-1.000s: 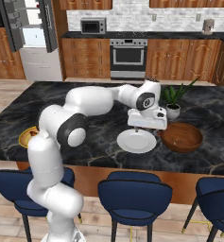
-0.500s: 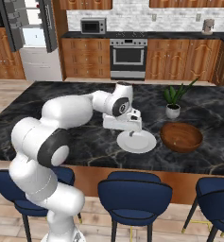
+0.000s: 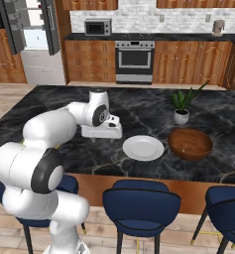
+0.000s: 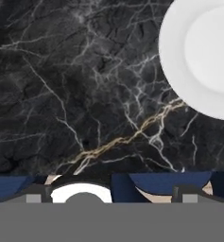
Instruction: Pick the chicken drumstick and lemon wedge from their plates and place them in the bowl. Then put the bowl in the fridge.
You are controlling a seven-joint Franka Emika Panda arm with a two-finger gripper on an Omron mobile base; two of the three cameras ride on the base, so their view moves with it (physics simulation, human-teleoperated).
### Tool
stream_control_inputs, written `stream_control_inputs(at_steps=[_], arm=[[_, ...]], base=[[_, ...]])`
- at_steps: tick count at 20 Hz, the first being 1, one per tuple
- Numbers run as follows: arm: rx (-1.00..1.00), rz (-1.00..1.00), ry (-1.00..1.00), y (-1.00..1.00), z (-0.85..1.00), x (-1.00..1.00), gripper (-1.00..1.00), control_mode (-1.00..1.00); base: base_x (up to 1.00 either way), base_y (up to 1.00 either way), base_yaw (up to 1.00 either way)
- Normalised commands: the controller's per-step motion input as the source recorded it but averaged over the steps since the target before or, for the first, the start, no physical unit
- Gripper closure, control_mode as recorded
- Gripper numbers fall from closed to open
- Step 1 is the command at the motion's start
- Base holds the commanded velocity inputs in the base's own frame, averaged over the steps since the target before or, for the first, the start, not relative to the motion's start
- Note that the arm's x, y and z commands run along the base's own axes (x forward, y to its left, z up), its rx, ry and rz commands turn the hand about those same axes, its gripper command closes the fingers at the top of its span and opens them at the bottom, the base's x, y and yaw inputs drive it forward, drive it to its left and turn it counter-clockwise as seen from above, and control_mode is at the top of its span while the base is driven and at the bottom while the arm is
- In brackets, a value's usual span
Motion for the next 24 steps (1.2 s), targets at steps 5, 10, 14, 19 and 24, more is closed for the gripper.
stream_control_inputs(at_steps=[5, 10, 14, 19, 24], arm=[[0.0, 0.16, 0.07, 0.92, 0.07, 0.0, -1.0, -1.0], [0.0, 0.25, 0.09, 0.85, 0.06, 0.0, -1.0, -1.0], [0.0, 0.32, 0.12, 0.78, 0.06, 0.0, -1.0, -1.0], [0.0, 0.32, 0.05, 0.76, 0.0, -0.08, -1.0, -1.0], [0.0, 0.18, 0.0, 0.71, 0.0, -0.21, -1.0, -1.0]], base=[[0.0, 0.0, 0.0], [0.0, 0.0, 0.0], [0.0, 0.0, 0.0], [0.0, 0.0, 0.0], [0.0, 0.0, 0.0]])
